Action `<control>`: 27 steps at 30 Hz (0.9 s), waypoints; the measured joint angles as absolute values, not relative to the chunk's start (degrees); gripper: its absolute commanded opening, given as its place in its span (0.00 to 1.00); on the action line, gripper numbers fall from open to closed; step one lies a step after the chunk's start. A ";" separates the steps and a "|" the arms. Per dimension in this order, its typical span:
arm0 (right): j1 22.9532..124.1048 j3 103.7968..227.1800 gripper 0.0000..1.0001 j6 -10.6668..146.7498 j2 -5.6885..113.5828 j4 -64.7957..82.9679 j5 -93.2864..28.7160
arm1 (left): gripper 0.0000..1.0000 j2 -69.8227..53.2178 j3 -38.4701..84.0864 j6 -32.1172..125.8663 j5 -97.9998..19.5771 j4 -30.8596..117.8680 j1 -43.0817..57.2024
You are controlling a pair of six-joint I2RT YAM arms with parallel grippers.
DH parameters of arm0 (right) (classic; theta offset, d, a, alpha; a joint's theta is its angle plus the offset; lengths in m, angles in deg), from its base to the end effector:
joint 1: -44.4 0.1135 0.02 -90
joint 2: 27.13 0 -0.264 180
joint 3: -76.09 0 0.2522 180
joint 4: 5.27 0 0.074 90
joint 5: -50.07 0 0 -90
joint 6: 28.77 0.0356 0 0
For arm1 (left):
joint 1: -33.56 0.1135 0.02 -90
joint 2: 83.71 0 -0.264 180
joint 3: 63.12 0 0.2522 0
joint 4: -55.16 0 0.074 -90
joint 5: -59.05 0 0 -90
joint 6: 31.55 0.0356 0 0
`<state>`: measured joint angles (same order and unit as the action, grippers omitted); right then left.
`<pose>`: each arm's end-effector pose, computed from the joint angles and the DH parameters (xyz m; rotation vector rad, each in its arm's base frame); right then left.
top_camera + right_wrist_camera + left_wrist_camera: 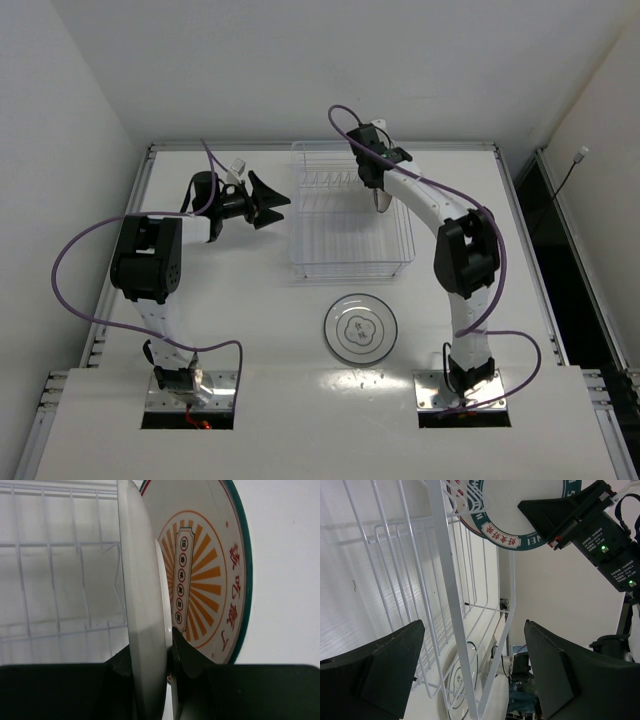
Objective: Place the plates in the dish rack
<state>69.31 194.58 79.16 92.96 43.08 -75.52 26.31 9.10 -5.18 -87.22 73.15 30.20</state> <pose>0.4356 0.1795 0.2561 0.1260 2.2662 -0.3735 0.3955 -0.0529 0.1752 -0.3553 2.1136 -1.6727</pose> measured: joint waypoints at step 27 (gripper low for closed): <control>63.54 152.92 0.79 84.01 33.11 43.06 -50.21 | 0.79 26.31 10.30 -4.57 -88.58 71.77 30.20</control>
